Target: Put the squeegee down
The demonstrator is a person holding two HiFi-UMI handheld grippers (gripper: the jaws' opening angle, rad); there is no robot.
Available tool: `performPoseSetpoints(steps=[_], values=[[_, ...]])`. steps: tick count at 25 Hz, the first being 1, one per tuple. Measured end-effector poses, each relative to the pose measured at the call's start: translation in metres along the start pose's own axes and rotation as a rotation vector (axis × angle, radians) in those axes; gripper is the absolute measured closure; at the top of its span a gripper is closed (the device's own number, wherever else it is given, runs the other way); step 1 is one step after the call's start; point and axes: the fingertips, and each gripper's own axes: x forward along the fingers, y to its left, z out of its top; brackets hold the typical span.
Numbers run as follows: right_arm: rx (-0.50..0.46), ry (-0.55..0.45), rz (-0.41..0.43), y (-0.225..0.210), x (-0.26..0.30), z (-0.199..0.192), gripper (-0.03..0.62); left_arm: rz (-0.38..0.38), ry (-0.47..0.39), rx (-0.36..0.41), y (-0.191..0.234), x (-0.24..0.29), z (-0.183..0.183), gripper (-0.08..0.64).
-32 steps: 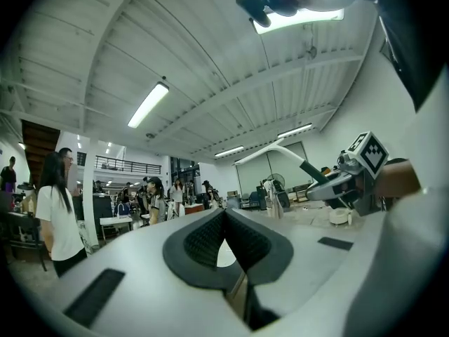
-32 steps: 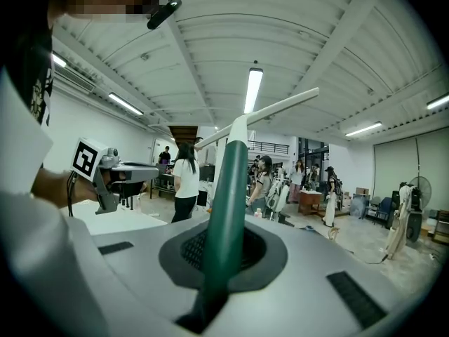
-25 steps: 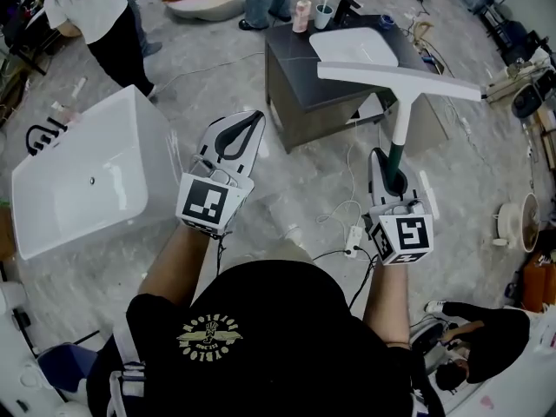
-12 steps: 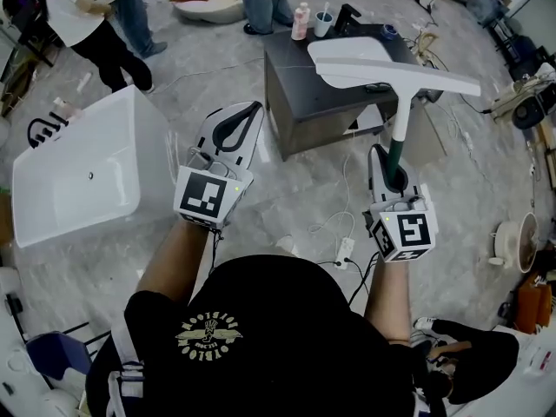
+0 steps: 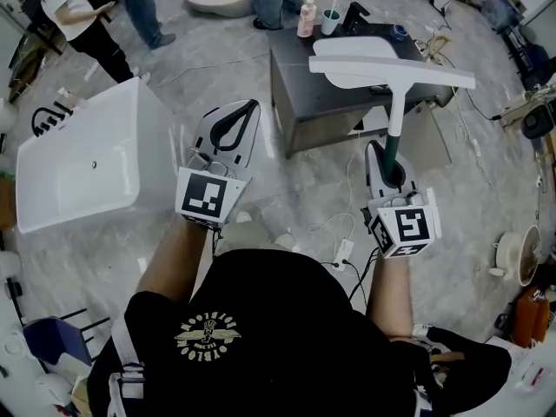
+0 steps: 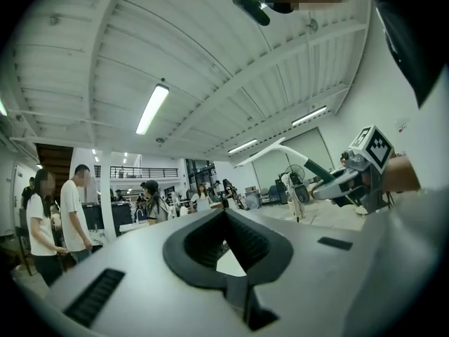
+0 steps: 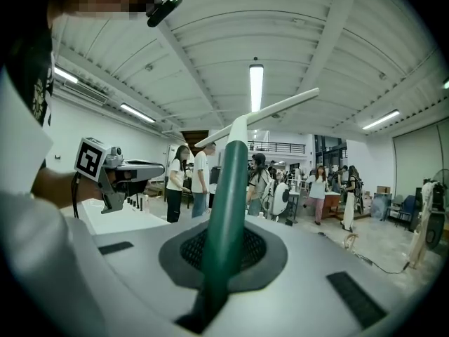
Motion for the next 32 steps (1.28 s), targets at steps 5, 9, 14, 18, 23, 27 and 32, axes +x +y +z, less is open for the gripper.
performPoseSetpoints(steps=[5, 9, 14, 18, 23, 27, 32], values=[[0.011, 0.004, 0.012, -0.004, 0.008, -0.005, 0.565, 0.010, -0.026, 0.028, 0.000, 0.004, 0.002, 0.537], [0.015, -0.005, 0.011, -0.008, 0.020, -0.004, 0.565, 0.002, -0.027, 0.025, 0.006, 0.014, 0.000, 0.537], [0.008, -0.013, 0.005, -0.014, 0.040, 0.003, 0.565, -0.014, -0.007, 0.027, 0.018, 0.036, -0.005, 0.537], [0.015, -0.002, -0.001, -0.022, 0.053, 0.003, 0.565, -0.026, -0.014, 0.023, 0.025, 0.055, -0.006, 0.537], [0.018, 0.008, -0.002, -0.030, 0.076, 0.002, 0.565, -0.042, -0.023, 0.022, 0.036, 0.078, -0.011, 0.537], [0.013, 0.008, -0.001, -0.037, 0.098, 0.009, 0.565, -0.060, -0.025, 0.022, 0.046, 0.094, -0.014, 0.536], [0.016, 0.010, 0.001, -0.041, 0.128, 0.014, 0.565, -0.056, -0.011, 0.023, 0.069, 0.112, -0.025, 0.536]])
